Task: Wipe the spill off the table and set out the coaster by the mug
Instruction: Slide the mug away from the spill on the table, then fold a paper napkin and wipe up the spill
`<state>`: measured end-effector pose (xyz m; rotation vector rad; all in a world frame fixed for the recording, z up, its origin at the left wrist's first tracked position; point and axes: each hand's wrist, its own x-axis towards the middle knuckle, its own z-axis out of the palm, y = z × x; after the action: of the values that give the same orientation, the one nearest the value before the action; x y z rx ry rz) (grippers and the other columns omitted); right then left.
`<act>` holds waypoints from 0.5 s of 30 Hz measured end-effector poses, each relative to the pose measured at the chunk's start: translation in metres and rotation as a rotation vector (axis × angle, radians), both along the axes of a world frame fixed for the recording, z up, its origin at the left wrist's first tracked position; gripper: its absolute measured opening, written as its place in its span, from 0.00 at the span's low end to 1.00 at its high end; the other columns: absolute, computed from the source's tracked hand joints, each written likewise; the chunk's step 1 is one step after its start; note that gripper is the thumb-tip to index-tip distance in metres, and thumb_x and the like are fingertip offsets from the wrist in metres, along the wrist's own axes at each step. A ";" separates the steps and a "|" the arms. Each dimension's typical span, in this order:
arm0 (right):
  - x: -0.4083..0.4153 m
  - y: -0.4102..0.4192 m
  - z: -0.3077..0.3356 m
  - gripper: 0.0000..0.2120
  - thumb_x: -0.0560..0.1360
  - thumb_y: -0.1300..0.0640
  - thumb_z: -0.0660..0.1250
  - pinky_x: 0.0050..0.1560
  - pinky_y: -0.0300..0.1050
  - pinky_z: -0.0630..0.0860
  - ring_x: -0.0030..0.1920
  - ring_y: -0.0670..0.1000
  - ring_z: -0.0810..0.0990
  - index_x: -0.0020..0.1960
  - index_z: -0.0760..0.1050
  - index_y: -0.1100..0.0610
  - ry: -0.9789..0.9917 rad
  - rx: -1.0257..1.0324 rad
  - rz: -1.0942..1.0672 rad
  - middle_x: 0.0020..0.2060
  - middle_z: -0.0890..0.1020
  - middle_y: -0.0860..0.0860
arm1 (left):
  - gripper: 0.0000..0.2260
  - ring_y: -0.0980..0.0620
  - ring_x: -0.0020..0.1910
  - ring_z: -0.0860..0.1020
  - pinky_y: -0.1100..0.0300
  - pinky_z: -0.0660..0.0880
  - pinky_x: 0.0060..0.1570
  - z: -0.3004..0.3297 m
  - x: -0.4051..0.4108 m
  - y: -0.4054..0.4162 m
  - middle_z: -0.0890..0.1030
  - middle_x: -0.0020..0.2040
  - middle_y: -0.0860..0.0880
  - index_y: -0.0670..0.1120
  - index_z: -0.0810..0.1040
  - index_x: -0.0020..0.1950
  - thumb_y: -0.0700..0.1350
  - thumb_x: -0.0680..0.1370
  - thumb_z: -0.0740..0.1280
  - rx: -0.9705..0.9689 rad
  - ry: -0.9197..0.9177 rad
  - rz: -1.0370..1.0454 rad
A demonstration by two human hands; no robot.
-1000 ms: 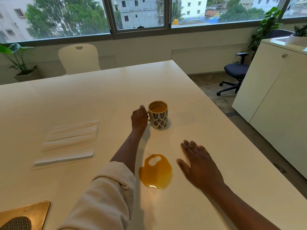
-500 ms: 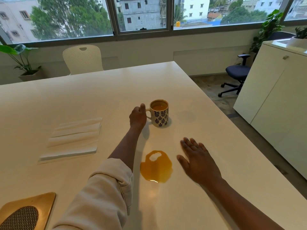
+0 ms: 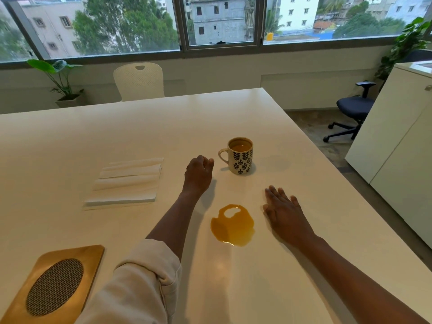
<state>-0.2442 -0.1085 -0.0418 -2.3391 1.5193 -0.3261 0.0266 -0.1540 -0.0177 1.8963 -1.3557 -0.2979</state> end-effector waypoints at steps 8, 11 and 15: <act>0.029 -0.008 0.015 0.25 0.83 0.51 0.54 0.78 0.54 0.49 0.79 0.52 0.50 0.79 0.55 0.55 -0.088 0.001 0.031 0.79 0.55 0.52 | 0.08 0.46 0.49 0.76 0.59 0.68 0.47 -0.004 0.024 0.039 0.78 0.51 0.43 0.42 0.77 0.51 0.46 0.80 0.63 -0.044 -0.172 0.004; 0.049 -0.003 0.025 0.25 0.83 0.51 0.56 0.77 0.54 0.52 0.79 0.55 0.52 0.78 0.58 0.55 -0.110 -0.022 0.041 0.78 0.57 0.53 | 0.07 0.45 0.51 0.75 0.57 0.70 0.51 -0.004 0.035 0.053 0.77 0.51 0.43 0.42 0.77 0.50 0.45 0.80 0.63 -0.072 -0.205 0.028; 0.086 0.008 0.036 0.26 0.82 0.50 0.58 0.76 0.53 0.52 0.78 0.55 0.52 0.77 0.59 0.53 -0.128 -0.039 0.104 0.78 0.57 0.52 | 0.08 0.44 0.52 0.74 0.55 0.70 0.52 -0.006 0.057 0.073 0.77 0.50 0.43 0.43 0.77 0.49 0.46 0.80 0.62 -0.078 -0.216 0.046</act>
<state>-0.1579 -0.1005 -0.0060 -2.3670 1.3384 -0.4737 0.0840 -0.0810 -0.0238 1.9345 -1.4392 -0.0161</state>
